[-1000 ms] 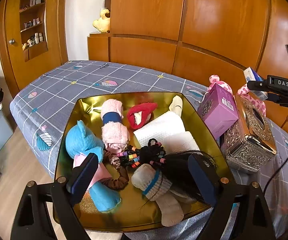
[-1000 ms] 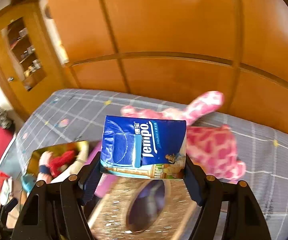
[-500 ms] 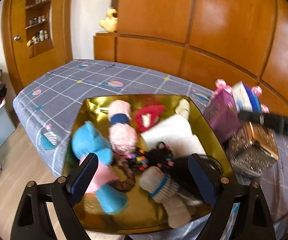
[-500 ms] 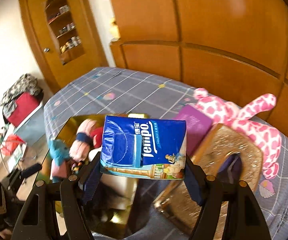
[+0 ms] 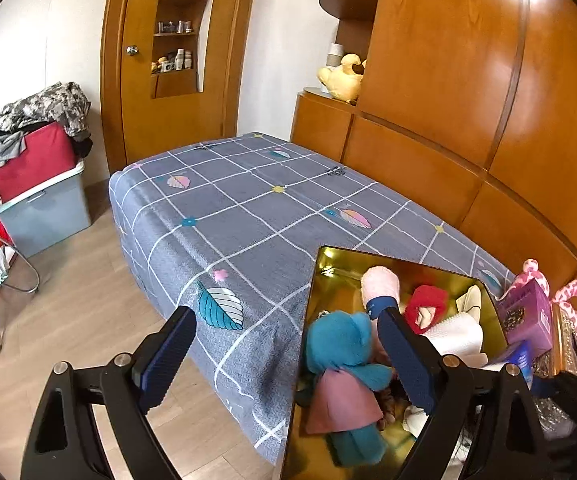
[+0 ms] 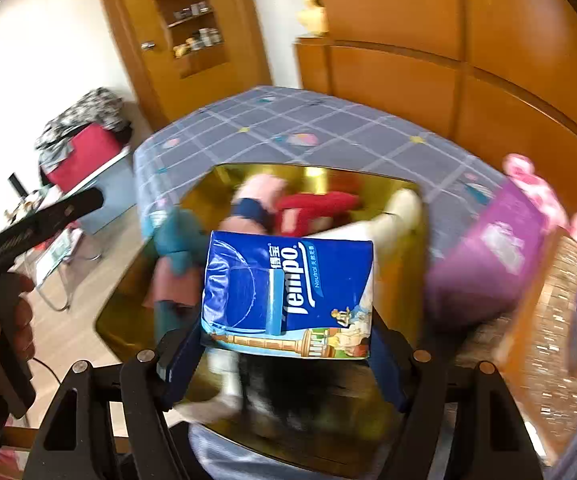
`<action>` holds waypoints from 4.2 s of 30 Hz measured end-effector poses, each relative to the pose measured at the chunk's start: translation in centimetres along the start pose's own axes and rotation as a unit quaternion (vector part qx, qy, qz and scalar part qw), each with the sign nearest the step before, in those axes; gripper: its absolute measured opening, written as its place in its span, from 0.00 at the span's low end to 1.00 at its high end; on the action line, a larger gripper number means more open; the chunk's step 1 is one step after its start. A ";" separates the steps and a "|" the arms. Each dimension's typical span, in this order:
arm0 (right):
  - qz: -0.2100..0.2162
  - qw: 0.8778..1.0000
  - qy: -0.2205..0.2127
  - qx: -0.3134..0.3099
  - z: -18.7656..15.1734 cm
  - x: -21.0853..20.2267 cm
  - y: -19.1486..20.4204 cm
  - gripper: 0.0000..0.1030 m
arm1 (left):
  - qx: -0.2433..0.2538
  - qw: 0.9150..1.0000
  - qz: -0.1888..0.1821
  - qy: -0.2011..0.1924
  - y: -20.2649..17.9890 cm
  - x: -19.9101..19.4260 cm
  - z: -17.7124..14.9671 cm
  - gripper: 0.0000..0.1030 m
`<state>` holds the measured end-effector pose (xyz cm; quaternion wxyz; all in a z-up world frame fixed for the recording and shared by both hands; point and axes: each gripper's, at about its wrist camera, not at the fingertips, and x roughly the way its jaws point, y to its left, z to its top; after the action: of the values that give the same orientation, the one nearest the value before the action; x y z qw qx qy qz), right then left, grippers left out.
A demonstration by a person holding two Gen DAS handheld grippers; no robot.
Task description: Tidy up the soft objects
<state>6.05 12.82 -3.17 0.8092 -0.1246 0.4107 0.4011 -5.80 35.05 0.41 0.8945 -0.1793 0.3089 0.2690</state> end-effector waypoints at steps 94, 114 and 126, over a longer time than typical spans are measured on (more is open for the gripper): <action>-0.206 0.966 -0.117 0.108 -6.2 -6.2 -1.6 0.73 | 0.144 0.989 -0.037 -0.015 -11.8 -4.1 -6.6 0.99; -0.204 0.966 -0.115 0.112 -6.2 -6.1 -1.8 0.73 | 0.146 0.989 -0.037 -0.011 -11.8 -4.0 -6.7 0.99; -0.204 0.965 -0.116 0.113 -6.2 -6.1 -1.7 0.73 | 0.147 0.988 -0.039 -0.008 -11.8 -4.0 -6.8 0.99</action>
<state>1.77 5.05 -2.69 0.9250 -0.0661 0.3225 0.1898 -4.57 20.93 -0.29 0.9233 -0.0552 0.3309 0.1872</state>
